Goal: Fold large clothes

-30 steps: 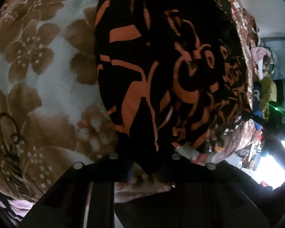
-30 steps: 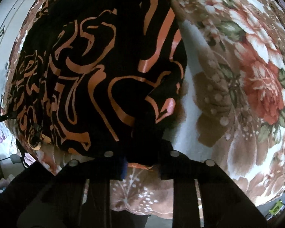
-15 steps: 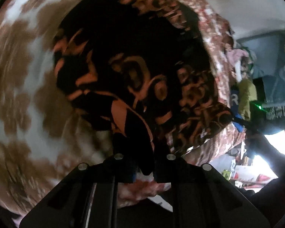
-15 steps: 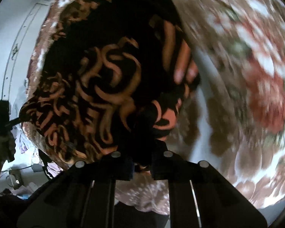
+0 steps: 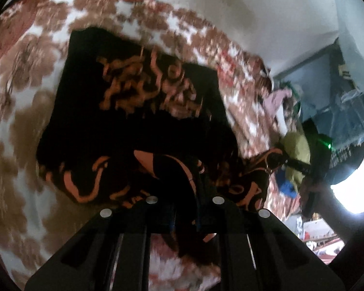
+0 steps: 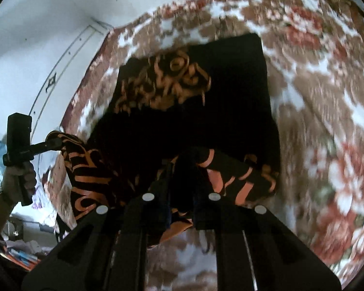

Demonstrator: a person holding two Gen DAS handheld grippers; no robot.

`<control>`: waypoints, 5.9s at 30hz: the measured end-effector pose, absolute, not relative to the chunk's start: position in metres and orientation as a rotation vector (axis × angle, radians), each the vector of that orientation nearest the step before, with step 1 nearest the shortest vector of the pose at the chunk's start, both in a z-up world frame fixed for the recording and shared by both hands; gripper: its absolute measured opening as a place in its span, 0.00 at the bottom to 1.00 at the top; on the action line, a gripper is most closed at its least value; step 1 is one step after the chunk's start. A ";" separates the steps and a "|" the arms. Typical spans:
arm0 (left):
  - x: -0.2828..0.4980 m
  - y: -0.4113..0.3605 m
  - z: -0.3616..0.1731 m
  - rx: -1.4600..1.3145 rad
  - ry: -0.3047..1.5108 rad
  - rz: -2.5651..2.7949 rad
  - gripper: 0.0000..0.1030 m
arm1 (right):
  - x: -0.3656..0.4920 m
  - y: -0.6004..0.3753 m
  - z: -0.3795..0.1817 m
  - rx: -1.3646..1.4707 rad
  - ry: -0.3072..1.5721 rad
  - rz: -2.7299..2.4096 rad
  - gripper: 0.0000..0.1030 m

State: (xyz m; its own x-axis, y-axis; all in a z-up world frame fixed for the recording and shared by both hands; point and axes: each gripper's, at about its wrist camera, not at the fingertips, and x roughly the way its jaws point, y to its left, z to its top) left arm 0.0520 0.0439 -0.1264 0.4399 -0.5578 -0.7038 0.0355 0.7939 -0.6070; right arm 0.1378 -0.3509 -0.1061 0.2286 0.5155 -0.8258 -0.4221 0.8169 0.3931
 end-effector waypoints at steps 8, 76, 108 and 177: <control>0.145 0.058 -0.091 -0.560 0.902 -0.396 0.10 | 0.219 -0.337 -0.083 0.082 1.051 0.624 0.12; 0.332 -0.014 -0.171 0.551 1.115 -0.794 0.32 | 0.318 -0.207 -0.212 -0.140 1.065 0.640 0.96; 0.373 -0.044 -0.144 0.833 1.074 -0.752 0.09 | 0.310 -0.194 -0.220 -0.254 1.048 0.609 0.96; 0.259 0.083 -0.161 0.245 0.957 0.135 0.95 | 0.385 -0.304 -0.189 -0.346 0.841 0.188 0.95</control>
State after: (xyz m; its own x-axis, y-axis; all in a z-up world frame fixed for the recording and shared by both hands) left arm 0.2591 0.0825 -0.1608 0.5704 0.2213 -0.7910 -0.0057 0.9641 0.2656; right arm 0.3855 -0.3041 -0.1889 0.6549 0.0269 -0.7552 -0.2975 0.9278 -0.2250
